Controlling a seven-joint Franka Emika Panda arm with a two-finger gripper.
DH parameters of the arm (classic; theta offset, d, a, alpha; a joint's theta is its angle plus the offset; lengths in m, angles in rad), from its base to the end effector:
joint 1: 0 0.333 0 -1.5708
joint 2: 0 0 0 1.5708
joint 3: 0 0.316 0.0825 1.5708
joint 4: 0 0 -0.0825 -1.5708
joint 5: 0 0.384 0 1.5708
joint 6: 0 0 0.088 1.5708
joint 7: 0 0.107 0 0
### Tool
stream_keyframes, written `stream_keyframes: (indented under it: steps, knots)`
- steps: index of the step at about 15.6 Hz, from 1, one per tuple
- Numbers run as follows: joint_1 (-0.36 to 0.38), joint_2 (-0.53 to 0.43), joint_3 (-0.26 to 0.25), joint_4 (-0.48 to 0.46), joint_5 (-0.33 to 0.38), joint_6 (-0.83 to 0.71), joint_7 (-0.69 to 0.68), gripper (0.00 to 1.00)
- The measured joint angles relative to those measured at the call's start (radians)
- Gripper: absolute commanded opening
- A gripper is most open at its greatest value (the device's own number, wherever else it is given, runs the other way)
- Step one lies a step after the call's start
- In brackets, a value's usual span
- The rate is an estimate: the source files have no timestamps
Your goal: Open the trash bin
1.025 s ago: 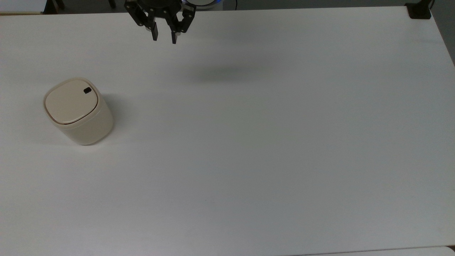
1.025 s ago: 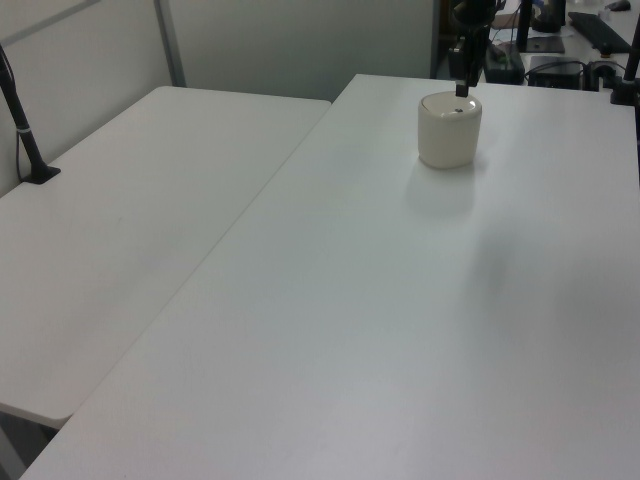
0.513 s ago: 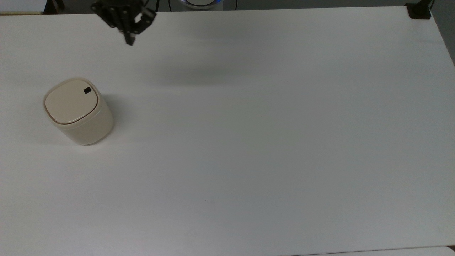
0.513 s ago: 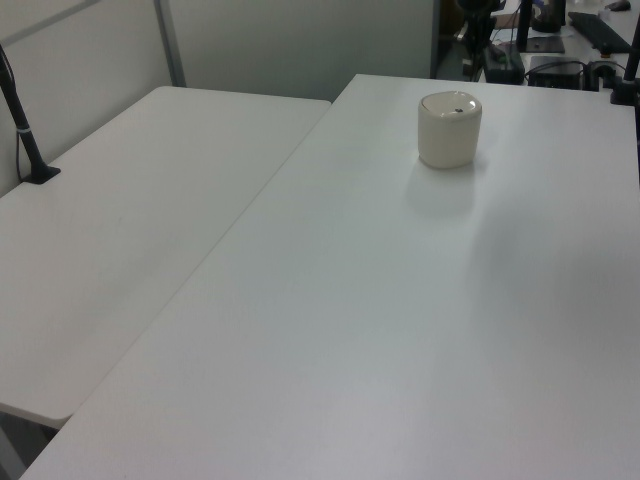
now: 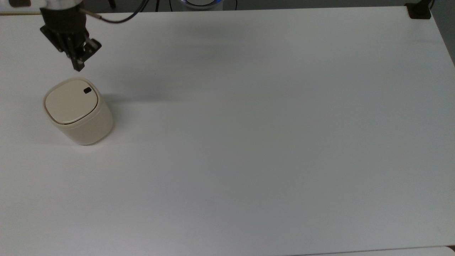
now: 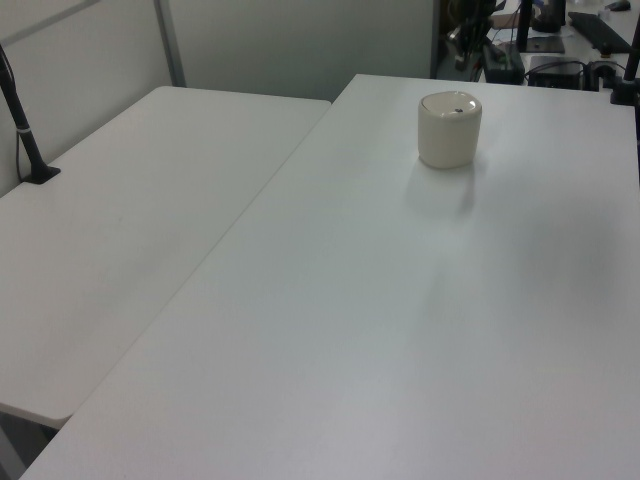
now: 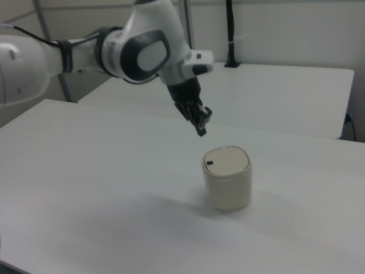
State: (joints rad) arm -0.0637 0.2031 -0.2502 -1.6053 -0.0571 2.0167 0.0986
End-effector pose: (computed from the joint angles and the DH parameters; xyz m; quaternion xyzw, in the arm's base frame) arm 0.6157 -0.1895 0.5332 0.9748 -0.1890 0.1007 0.0627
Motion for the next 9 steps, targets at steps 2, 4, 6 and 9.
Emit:
stream_keyframes:
  steps: [2, 4, 6, 9]
  knots:
    - [-0.006, 0.038, -0.006, 0.0, 0.002, 0.02, 0.0, 0.0]
    - [-0.006, 0.061, -0.006, 0.001, 0.007, 0.021, 0.0, 0.0]
    - [-0.006, 0.079, -0.006, 0.001, 0.022, 0.022, 0.0, 0.0]
    - [-0.007, 0.103, -0.006, 0.001, 0.038, 0.041, 0.0, 0.0]
